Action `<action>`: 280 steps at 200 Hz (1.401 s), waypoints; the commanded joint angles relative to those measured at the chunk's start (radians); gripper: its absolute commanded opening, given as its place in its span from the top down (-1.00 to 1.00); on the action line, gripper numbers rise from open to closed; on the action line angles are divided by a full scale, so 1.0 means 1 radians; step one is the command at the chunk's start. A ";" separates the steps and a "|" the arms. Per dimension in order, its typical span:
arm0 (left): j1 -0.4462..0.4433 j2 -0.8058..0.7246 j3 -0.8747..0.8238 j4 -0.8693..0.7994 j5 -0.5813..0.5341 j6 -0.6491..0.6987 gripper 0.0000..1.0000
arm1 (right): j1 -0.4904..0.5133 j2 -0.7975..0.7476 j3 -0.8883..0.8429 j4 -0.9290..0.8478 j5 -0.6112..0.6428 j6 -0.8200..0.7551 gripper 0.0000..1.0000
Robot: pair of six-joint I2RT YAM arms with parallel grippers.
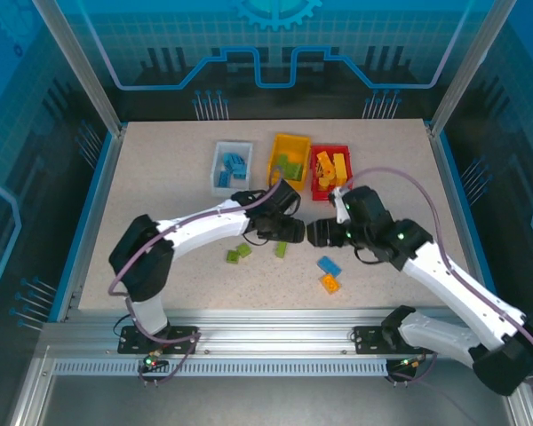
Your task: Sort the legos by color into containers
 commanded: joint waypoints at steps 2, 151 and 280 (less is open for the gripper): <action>-0.014 0.065 0.030 -0.062 -0.072 0.021 -0.42 | 0.039 -0.089 -0.064 0.035 -0.074 0.061 -0.46; -0.008 0.135 0.075 -0.038 -0.145 0.062 0.34 | 0.054 -0.132 -0.087 0.052 -0.070 0.101 -0.43; 0.257 0.434 0.785 -0.120 -0.097 0.271 0.55 | -0.247 0.235 0.235 0.336 -0.195 0.095 -0.37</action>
